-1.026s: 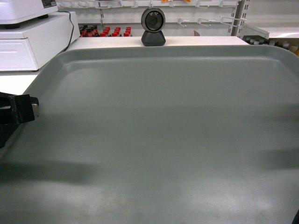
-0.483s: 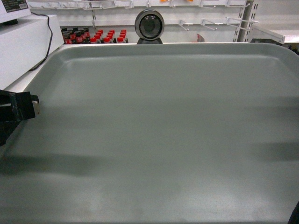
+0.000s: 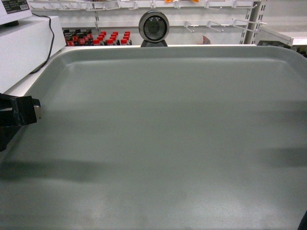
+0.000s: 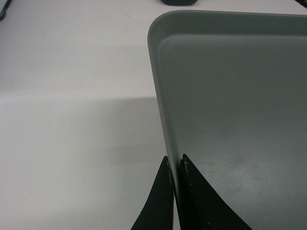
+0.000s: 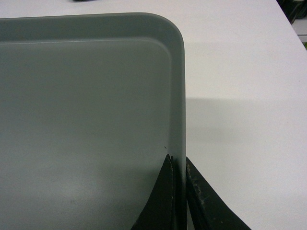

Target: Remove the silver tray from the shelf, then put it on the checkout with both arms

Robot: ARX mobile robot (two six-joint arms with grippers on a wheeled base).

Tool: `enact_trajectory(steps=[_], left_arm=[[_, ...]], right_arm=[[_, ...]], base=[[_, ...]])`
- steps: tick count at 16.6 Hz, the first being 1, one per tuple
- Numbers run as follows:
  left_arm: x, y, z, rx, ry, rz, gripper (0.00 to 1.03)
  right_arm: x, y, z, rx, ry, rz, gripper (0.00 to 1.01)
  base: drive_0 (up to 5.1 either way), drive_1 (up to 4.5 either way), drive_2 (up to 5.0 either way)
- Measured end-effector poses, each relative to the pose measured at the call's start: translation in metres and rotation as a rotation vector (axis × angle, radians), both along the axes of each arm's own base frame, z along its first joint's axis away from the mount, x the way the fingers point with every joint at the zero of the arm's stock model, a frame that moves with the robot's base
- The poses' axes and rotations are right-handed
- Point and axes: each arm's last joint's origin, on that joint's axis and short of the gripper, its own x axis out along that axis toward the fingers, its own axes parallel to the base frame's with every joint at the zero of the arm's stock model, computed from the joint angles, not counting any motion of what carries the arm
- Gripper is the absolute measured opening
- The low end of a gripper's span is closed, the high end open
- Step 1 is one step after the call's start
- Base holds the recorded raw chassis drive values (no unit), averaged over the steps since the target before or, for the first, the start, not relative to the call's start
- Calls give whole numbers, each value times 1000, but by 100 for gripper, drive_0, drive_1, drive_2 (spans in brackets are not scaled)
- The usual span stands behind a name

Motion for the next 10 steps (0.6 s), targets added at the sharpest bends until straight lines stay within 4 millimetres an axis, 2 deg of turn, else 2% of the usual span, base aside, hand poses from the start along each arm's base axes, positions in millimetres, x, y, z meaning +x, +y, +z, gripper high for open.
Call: enact_trajectory(steps=[4, 5, 6, 10], left_arm=[[0, 0, 0, 0, 0, 0, 3], [0, -4, 0, 30, -23, 69, 3], [5, -13, 5, 99, -84, 211, 3], [26, -20, 10, 166, -125, 257, 3]], right_arm=[[0, 0, 0, 0, 0, 0, 3], [2, 0, -1, 46, -68, 13, 3], [11, 1, -2, 104, -130, 13, 2], [31, 2, -15, 125, -80, 16, 2]], base=[[0, 431, -432], [0, 0, 0], [0, 0, 0], [0, 0, 0]])
